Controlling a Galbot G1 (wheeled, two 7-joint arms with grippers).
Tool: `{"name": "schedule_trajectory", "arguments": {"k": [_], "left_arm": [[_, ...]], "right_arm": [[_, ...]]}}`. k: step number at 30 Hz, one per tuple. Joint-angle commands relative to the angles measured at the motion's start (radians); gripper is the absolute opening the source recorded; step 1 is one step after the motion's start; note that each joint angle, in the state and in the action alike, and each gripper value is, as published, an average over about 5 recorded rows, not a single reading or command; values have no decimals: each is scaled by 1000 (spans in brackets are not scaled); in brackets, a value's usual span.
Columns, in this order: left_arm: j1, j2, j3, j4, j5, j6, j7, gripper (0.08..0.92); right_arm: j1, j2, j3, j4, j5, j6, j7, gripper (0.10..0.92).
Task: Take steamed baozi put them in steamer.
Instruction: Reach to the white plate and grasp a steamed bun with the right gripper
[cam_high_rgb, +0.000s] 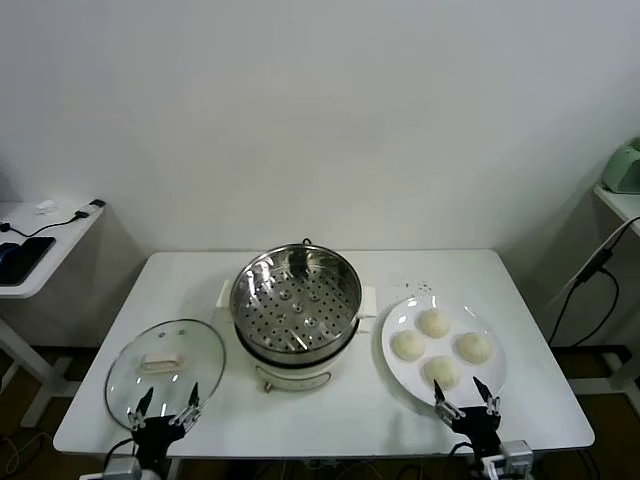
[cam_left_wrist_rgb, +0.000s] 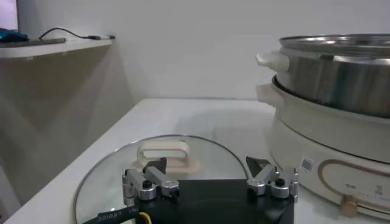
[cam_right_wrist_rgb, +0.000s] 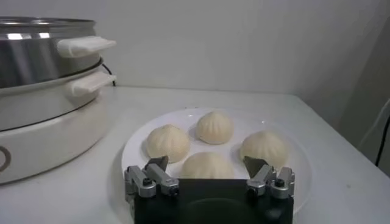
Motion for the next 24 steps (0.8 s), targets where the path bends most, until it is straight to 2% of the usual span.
{"name": "schedule_trajectory", "arguments": {"k": [1,6,12,18,24], "left_arm": [[2,11,1,-3,-2,7,1,823],[-2,25,-2,-8,-7,14,2,823],[-20,52,-12,-12,-22,30,7,823],[-32,67,-19,-13,-36,36,9,823],[-35,58,-15,-10,-34,38,18,823]], "right_arm": [[56,-28,10,22,-7,-56,10,823],[253,-163,-3,-2,7,-137,4,823],[546,-408,-129,-146,33,-279,-92,823],[858,-683,-411,-302,25,-272,-421,823],[1290,-775,-844,-473,-3,-134,-786,823]]}}
